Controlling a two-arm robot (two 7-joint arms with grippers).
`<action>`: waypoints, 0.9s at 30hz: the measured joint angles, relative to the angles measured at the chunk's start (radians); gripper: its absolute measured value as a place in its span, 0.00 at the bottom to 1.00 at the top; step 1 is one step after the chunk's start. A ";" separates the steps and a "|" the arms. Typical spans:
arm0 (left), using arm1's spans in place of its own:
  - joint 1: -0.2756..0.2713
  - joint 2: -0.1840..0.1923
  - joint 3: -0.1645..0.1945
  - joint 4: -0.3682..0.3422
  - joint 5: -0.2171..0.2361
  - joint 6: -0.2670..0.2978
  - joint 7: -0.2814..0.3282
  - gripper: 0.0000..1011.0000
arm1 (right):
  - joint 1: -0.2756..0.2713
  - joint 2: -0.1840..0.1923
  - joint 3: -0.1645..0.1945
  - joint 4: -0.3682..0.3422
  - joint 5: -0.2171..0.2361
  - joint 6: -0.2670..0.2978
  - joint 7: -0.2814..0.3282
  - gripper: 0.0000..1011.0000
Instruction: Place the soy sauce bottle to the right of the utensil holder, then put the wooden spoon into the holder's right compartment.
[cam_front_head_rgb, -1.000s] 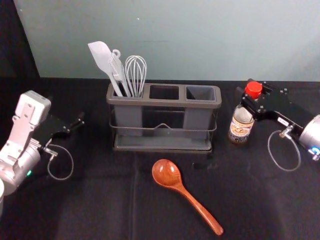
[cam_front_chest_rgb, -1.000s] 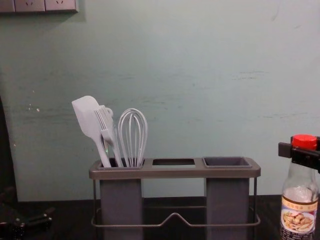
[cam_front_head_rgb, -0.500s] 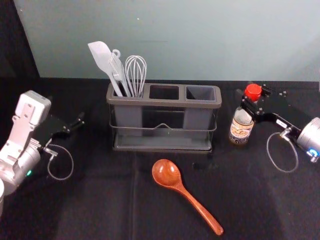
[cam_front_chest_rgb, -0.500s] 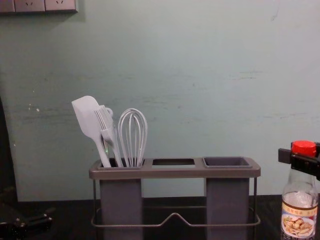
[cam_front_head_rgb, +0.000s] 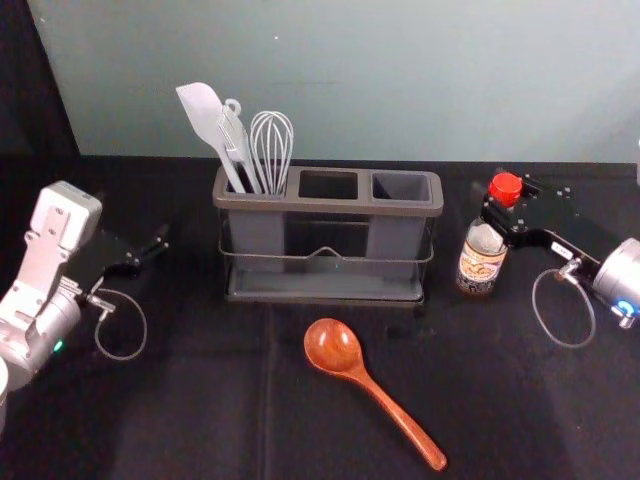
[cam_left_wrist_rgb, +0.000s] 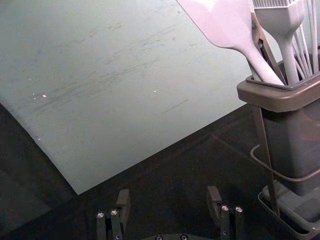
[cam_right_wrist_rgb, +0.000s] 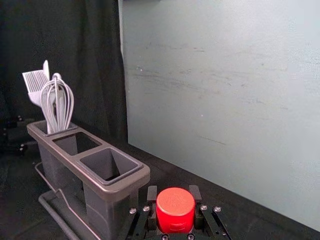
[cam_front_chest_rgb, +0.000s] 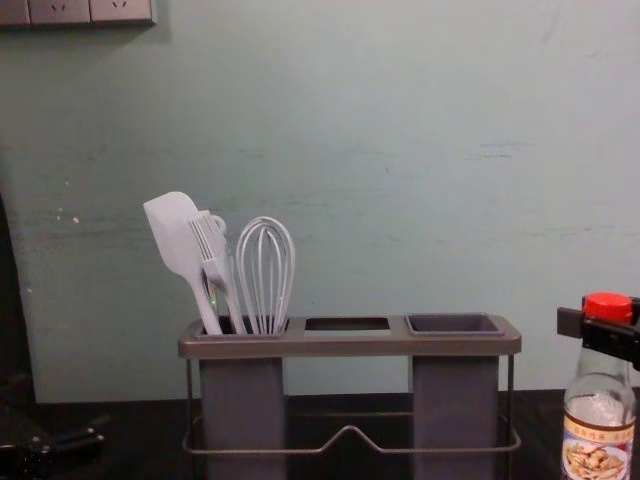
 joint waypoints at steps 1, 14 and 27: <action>0.000 0.000 0.000 0.000 0.000 0.000 0.000 0.99 | 0.000 0.000 0.000 0.000 -0.001 0.001 0.000 0.38; 0.000 0.000 0.000 0.000 0.000 0.000 0.000 0.99 | 0.002 0.002 -0.007 0.006 -0.013 0.006 -0.001 0.38; 0.000 0.000 0.000 0.000 0.000 0.000 0.000 0.99 | 0.003 0.002 -0.008 0.008 -0.016 0.009 -0.001 0.38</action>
